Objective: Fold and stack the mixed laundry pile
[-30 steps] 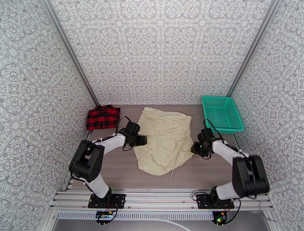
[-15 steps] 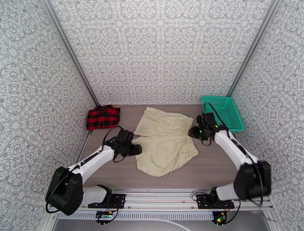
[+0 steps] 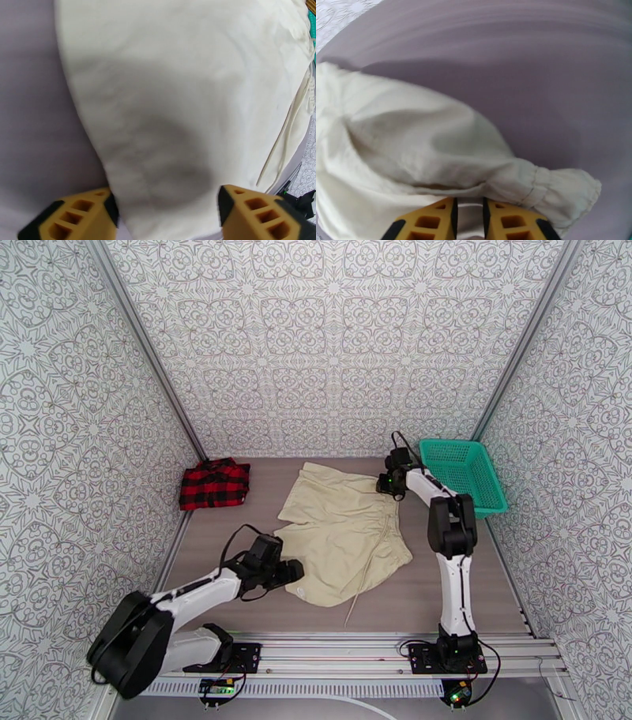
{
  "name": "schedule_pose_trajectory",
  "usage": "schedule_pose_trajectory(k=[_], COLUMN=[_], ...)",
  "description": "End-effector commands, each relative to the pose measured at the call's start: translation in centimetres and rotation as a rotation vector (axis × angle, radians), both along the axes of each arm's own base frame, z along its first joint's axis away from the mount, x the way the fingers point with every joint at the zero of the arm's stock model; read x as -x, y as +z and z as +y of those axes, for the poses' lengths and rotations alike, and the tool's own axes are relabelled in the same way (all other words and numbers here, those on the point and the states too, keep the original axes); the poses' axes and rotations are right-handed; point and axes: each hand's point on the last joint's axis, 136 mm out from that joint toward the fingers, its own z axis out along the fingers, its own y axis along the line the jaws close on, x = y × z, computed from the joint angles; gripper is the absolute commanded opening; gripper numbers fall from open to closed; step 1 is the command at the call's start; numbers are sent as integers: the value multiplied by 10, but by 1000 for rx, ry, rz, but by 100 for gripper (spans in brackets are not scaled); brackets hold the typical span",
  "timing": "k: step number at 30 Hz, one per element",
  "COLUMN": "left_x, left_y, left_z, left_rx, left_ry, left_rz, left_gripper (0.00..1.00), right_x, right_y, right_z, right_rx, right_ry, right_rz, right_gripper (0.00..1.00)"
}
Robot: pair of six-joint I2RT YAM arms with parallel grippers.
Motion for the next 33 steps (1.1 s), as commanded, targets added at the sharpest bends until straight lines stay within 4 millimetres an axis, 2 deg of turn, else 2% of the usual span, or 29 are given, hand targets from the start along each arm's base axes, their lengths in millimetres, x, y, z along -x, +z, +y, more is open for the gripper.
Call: schedule_pose_trajectory(k=[1, 3, 6, 8, 10, 13, 14, 15, 16, 20, 21, 24, 27, 30, 33], left_x=[-29, -37, -38, -36, -30, -24, -23, -22, -23, -27, -27, -18, 0, 21, 41], left_y=[12, 24, 51, 65, 79, 94, 97, 99, 100, 93, 89, 78, 70, 65, 64], left_z=[-36, -45, -44, -30, -17, -10, -10, -10, -9, 13, 22, 50, 53, 56, 57], left_rx=[113, 130, 67, -36, -123, -192, -206, -222, -236, -334, -366, -446, -418, -392, -324], left_ry=[-26, -38, -52, -50, -62, -95, -105, -107, -109, -88, -80, -70, -84, -74, -35], left_rz=[-80, -96, -106, -94, -65, -18, -4, 14, 22, 41, 54, 96, 124, 143, 136], left_gripper=[43, 24, 7, 1, 1, 12, 24, 46, 62, 81, 84, 86, 86, 86, 90], right_x=[-8, -5, 5, 14, 23, 38, 44, 50, 57, 91, 103, 141, 187, 232, 271], right_y=[6, 18, 39, 52, 59, 69, 71, 72, 70, 73, 73, 73, 67, 60, 54], right_z=[-6, -3, -2, -5, -7, -7, -6, -6, -6, -6, -7, -4, -7, -22, -30], right_rx=[-14, -33, -48, -40, -39, -58, -67, -75, -85, -119, -123, -149, -147, -112, -156], right_ry=[-1, 10, 17, 13, 7, -5, -7, -9, -15, -31, -37, -28, -35, -70, -103], right_rz=[13, 4, -31, -49, -54, -55, -56, -53, -45, -40, -32, -12, 35, 76, 121], right_gripper=[26, 27, 29, 31, 33, 37, 38, 39, 40, 43, 43, 44, 45, 49, 53])
